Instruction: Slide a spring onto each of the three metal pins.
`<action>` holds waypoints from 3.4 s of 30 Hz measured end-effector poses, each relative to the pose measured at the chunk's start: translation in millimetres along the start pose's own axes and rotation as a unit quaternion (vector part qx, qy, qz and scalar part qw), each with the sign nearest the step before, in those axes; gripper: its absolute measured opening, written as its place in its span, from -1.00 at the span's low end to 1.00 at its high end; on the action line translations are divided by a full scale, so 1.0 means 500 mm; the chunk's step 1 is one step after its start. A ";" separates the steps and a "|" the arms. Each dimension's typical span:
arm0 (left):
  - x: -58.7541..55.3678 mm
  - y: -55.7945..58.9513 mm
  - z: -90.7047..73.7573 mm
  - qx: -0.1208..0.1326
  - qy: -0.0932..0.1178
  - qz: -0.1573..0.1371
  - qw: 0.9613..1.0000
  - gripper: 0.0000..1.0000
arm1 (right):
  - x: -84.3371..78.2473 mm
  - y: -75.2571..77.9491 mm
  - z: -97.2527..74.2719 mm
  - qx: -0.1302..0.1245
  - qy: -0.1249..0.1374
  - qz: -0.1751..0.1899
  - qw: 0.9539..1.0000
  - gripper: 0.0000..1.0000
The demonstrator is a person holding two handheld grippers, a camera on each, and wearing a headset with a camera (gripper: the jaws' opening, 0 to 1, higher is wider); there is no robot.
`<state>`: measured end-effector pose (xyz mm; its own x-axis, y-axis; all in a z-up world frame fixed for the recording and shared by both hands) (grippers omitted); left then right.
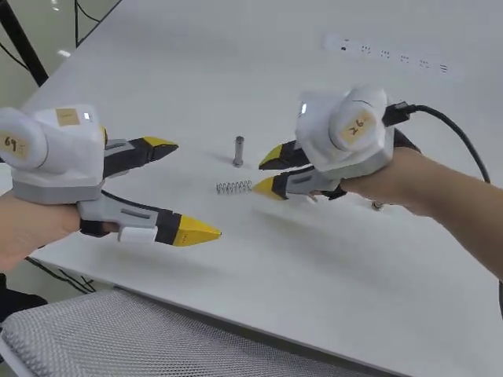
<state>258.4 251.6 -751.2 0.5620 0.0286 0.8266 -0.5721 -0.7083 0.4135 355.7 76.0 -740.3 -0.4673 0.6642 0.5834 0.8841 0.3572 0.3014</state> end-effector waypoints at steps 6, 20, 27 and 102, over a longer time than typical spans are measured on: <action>0.001 -0.002 -0.002 0.001 0.000 0.001 1.000 0.91 | 0.008 0.013 0.025 0.024 -0.016 -0.034 0.999 -0.61; 0.002 -0.001 -0.002 -0.005 -0.003 0.000 1.000 0.89 | -0.004 0.039 0.091 0.064 -0.035 -0.024 0.997 -0.63; 0.002 -0.007 -0.009 -0.002 -0.001 -0.001 1.000 0.88 | -0.014 0.021 0.100 0.072 -0.049 -0.025 0.996 -0.66; 0.037 0.098 0.168 -0.158 -0.057 0.036 0.985 -0.42 | -0.034 -0.110 -0.129 -0.007 -0.004 0.010 1.000 -0.75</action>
<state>290.8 158.3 -747.8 0.5660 -0.1066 0.8175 -0.7606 -0.4502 0.4679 315.4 2.6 -718.0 -0.4499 0.6767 0.5828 0.8931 0.3346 0.3008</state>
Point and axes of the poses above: the centre of the closed fingertips' face, and the gripper's own axes: z roughly forward along the fingers, y roughly to its right, x roughly out of its top, the point moved 10 cm from there along -z, roughly backward along the fingers, and after that the axes turned 14 degrees about -z, right-handed, at the moved point
